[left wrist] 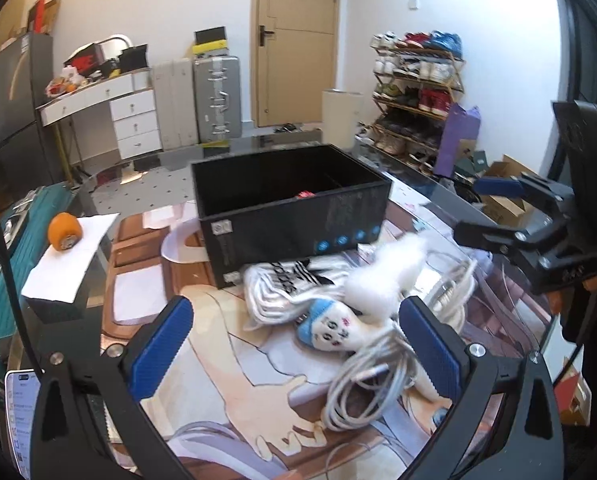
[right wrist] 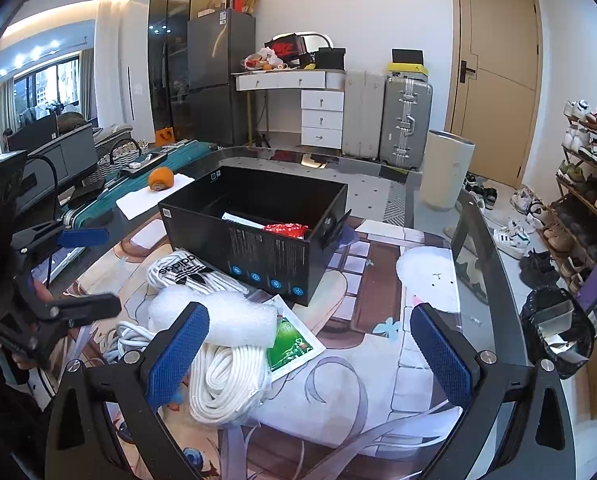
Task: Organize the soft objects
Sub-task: 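Withdraw both tools from the box back toward the pile, then close the left gripper on the bundled white cable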
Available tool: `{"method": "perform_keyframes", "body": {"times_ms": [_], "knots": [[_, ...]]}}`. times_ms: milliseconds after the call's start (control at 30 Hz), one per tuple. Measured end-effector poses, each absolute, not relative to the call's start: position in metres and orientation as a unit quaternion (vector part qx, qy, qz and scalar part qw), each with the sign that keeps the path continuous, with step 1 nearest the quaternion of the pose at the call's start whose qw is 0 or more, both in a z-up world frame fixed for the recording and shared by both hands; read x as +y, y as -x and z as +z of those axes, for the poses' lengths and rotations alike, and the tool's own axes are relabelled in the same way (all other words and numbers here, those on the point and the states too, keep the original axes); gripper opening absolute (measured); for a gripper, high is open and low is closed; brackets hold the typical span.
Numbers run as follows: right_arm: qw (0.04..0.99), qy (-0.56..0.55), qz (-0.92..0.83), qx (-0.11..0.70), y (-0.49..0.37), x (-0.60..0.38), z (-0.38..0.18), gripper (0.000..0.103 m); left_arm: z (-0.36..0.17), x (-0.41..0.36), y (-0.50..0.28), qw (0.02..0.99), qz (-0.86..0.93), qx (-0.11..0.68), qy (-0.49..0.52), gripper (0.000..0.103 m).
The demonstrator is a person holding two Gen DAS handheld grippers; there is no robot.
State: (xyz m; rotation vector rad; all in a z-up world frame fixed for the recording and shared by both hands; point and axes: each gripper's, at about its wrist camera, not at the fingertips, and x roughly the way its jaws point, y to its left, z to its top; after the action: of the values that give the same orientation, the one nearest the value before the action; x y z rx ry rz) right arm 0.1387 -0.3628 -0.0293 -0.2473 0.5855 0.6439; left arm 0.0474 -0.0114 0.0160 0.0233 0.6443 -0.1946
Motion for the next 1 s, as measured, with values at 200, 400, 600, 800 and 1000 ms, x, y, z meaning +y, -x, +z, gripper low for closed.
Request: {"method": "perform_keyframes", "body": {"times_ms": [200,400,600,800,1000], "knots": [[0.895,0.128,0.312,0.292,-0.141,-0.363,-0.034,0.102,0.013,-0.017,-0.043,0.937,-0.122,0.327,-0.018,0.103],[0.892,0.129,0.312,0.299,-0.142,-0.362,-0.039,0.102,0.011,-0.027,-0.038,0.931,-0.153,0.331,-0.031,0.103],[0.889,0.128,0.312,0.309,-0.145,-0.36,-0.045,0.102,0.005,-0.032,-0.041,0.925,-0.158,0.343,-0.031,0.103],[0.887,0.132,0.312,0.315,-0.146,-0.356,-0.05,0.102,-0.004,-0.035,-0.049,0.923,-0.143,0.357,-0.028,0.103],[0.884,0.128,0.318,0.318,-0.145,-0.354,-0.052,0.102,-0.007,-0.025,-0.054,0.915,-0.158,0.37,0.011,0.083]]}}
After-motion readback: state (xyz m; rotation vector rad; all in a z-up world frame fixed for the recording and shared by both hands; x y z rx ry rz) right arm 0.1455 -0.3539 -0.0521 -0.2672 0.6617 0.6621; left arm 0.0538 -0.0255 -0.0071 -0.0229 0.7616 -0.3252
